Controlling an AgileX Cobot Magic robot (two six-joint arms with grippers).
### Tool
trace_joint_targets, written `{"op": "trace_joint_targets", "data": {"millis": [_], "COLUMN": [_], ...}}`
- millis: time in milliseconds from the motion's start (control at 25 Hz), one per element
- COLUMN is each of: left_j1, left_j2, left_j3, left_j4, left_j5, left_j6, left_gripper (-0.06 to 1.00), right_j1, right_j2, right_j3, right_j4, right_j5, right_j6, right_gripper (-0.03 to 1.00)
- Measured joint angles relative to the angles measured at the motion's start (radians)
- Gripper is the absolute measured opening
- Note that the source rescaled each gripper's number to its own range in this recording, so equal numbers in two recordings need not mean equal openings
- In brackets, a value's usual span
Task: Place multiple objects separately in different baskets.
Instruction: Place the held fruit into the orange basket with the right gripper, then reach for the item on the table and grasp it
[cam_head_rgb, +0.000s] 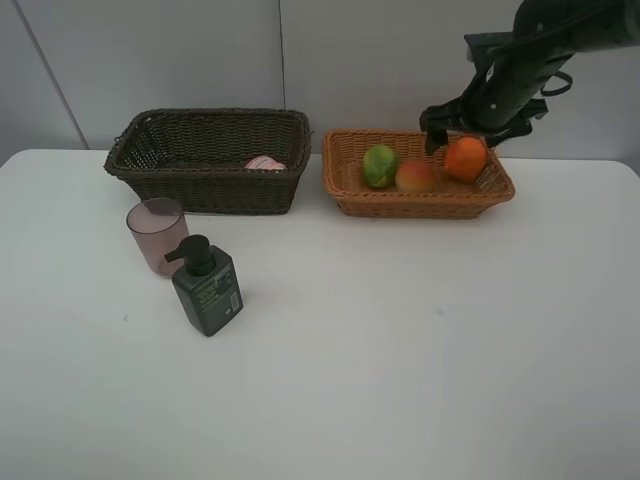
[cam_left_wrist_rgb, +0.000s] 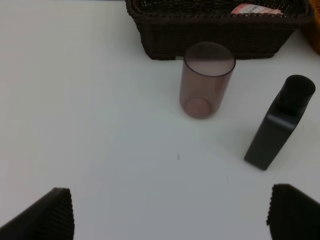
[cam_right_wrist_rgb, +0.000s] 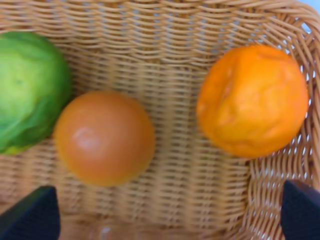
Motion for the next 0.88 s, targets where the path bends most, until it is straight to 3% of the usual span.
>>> {"op": "trace_joint_targets", "data": {"millis": [240,400,640,880], "left_j1": [0.000,0.000,0.000,0.000], "left_j2": [0.000,0.000,0.000,0.000], "left_j3": [0.000,0.000,0.000,0.000], "left_j4": [0.000,0.000,0.000,0.000], "left_j5": [0.000,0.000,0.000,0.000], "left_j6": [0.000,0.000,0.000,0.000], "left_gripper": [1.00,1.00,1.00,1.00], "right_j1": [0.055,0.031,-0.074,-0.089], "right_j2": [-0.164,-0.302,-0.555,-0.946], "right_j3": [0.212,0.359,0.484,0.547], "right_j4": [0.069,0.115,0.116,0.124], "right_j5": [0.001,0.010,0.179,0.291], "right_j6": [0.000,0.000,-0.027,-0.068], "right_gripper": [0.94,0.94,0.94,0.94]}}
